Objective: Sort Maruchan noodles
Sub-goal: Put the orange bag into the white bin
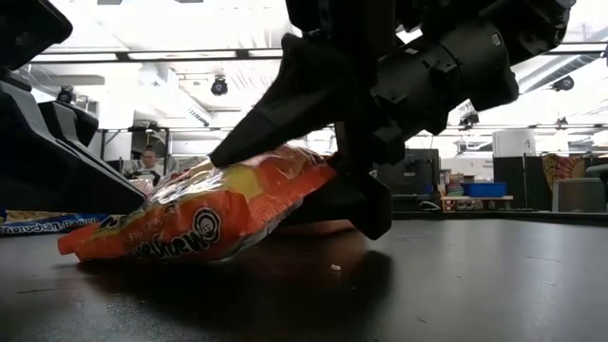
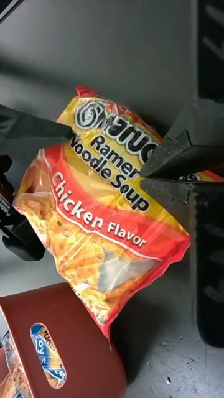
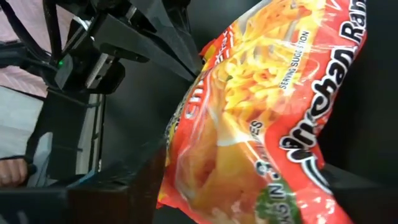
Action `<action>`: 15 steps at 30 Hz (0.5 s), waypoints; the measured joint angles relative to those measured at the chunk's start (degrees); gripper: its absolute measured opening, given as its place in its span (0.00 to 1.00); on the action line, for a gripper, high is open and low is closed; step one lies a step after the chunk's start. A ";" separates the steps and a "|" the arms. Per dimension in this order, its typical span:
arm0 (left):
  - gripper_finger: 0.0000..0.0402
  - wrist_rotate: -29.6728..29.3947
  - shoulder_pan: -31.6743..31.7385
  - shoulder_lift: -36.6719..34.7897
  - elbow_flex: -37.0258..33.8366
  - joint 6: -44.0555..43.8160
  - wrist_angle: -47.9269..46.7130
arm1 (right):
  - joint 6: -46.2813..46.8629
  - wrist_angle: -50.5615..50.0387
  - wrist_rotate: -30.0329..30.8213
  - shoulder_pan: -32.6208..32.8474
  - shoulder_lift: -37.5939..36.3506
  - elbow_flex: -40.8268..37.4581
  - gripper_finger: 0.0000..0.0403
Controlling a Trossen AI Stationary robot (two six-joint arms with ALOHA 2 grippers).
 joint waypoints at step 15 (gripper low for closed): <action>0.00 -0.24 -0.16 0.02 0.16 1.15 0.40 | -1.87 -1.59 0.02 0.00 -1.06 -0.03 0.35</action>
